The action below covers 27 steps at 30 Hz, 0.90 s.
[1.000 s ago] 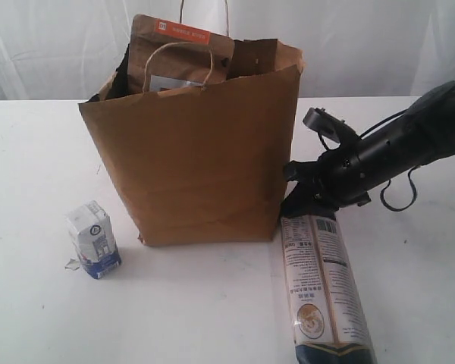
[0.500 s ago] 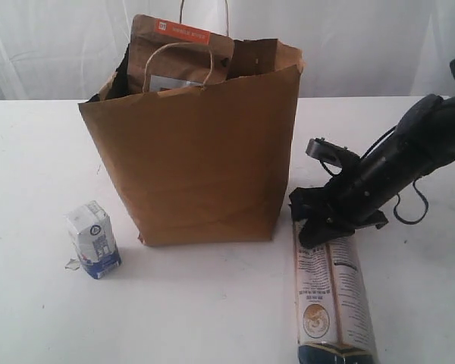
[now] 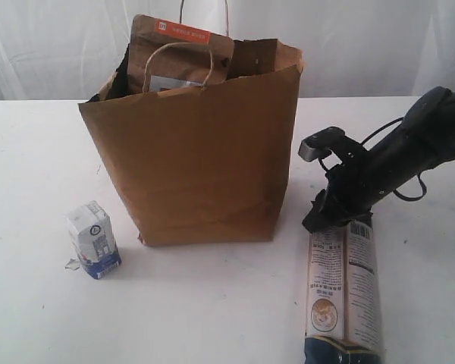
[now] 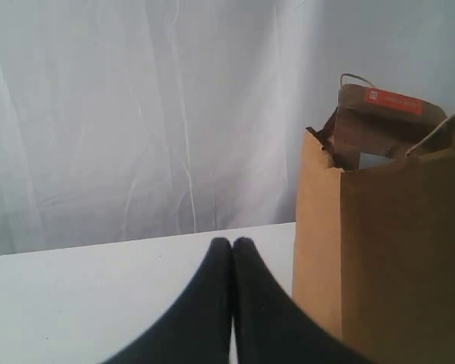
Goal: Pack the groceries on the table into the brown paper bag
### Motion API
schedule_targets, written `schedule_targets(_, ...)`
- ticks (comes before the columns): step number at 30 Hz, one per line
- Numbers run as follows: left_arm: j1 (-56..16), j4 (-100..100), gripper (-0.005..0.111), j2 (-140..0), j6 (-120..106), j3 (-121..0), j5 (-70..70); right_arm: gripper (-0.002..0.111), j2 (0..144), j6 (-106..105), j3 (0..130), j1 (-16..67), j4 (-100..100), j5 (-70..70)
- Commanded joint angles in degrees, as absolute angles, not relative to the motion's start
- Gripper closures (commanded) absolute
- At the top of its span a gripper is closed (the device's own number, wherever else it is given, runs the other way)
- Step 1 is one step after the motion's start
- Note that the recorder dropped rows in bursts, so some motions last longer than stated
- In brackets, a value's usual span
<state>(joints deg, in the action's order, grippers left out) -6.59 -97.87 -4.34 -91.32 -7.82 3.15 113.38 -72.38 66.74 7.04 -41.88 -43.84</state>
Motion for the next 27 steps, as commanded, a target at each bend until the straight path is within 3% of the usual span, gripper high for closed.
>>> schedule_targets(1,-6.4,-99.3,0.107,-4.5,-89.4,-8.2,2.7,0.044,112.7,-84.5,66.6,6.8,-45.1,-39.8)
schedule_targets(6,-6.4,-99.3,0.107,-4.5,-89.5,-8.0,1.3,0.045,113.0,-95.3,66.6,6.8,-50.2,-35.2)
schedule_targets(17,-6.4,-99.3,0.107,-4.5,-89.5,-8.0,1.3,0.045,115.6,-122.3,66.6,6.8,-65.7,-39.3)
schedule_targets(27,-6.4,-99.3,0.107,-4.5,-89.5,-8.0,-1.5,0.045,120.6,-122.7,67.9,6.9,-67.5,-38.9)
